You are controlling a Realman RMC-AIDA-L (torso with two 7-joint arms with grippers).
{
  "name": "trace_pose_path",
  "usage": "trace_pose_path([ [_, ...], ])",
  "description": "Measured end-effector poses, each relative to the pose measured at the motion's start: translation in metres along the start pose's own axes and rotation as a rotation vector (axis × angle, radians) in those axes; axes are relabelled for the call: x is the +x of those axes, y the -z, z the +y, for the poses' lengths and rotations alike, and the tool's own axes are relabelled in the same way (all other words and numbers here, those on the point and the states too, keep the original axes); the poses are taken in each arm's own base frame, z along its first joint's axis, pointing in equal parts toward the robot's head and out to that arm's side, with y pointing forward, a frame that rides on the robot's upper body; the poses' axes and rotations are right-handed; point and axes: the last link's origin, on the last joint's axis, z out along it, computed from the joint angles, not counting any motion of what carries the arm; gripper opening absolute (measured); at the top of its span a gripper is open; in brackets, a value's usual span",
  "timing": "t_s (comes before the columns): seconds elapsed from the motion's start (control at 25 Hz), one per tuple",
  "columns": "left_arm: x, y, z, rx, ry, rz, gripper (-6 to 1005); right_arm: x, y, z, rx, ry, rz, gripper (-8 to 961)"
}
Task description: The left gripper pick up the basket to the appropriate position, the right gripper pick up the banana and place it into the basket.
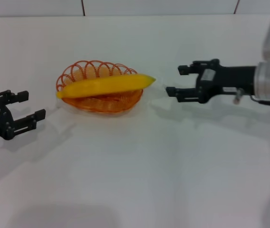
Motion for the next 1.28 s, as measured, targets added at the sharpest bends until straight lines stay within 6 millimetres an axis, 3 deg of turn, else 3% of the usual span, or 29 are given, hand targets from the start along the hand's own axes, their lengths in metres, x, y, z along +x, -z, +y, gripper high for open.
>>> trace_pose_path([
  [0.2,0.0,0.001,0.0,0.004,0.001,0.001,682,0.016,0.015,0.002,-0.015,-0.023,-0.065,763],
  [0.4,-0.001,0.001,0.0,0.005,-0.001,0.0,682,0.025,0.016,0.009,-0.043,-0.016,-0.068,763],
  [1.28,-0.004,0.0,0.003,-0.003,0.002,-0.007,683,0.035,0.016,0.013,-0.051,-0.01,-0.057,763],
])
